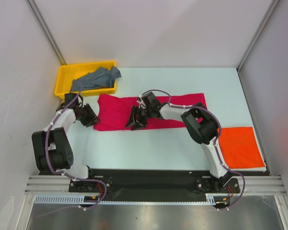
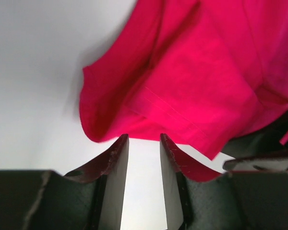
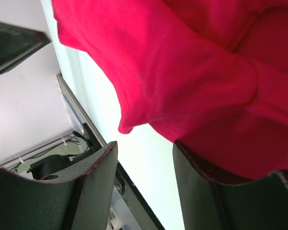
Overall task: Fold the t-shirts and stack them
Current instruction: Fold the tshirt
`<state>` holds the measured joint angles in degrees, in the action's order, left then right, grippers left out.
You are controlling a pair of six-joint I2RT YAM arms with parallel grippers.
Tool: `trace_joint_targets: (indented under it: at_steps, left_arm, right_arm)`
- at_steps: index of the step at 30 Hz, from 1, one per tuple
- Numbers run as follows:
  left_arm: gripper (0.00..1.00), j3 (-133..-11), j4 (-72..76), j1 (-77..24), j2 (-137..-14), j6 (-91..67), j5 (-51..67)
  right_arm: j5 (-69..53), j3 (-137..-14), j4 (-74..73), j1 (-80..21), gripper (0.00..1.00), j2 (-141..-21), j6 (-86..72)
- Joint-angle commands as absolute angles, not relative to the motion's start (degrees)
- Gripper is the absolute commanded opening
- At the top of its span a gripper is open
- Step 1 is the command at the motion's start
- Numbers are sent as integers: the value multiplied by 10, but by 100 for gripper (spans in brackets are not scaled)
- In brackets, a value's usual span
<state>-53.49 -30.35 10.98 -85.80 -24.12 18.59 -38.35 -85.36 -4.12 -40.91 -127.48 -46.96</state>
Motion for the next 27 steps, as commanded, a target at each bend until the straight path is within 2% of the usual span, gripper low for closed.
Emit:
trace_joint_targets:
  at_steps: [1,2,6,10,19,27]
  left_arm:
    - [37,-562,-272,118,-894,-244,173]
    - [34,-566,-271,118,-902,-243,177]
    - [34,-577,-265,119,-914,-243,173]
    - [38,-579,-263,119,-919,-247,174]
    - [36,-589,-251,119,-960,-247,179]
    - [27,-588,-243,119,-961,-242,191]
  right_arm:
    - [-406,-883,-73,-411,55,-1247,-436]
    - [-412,-886,-71,-411,54,-1248,-438]
    - [-431,-897,-54,-412,49,-1265,-457]
    - [-433,-908,-53,-414,43,-1277,-461]
    - [-445,-940,-70,-427,42,-1296,-449]
    - [-438,-941,-78,-433,42,-1303,-449]
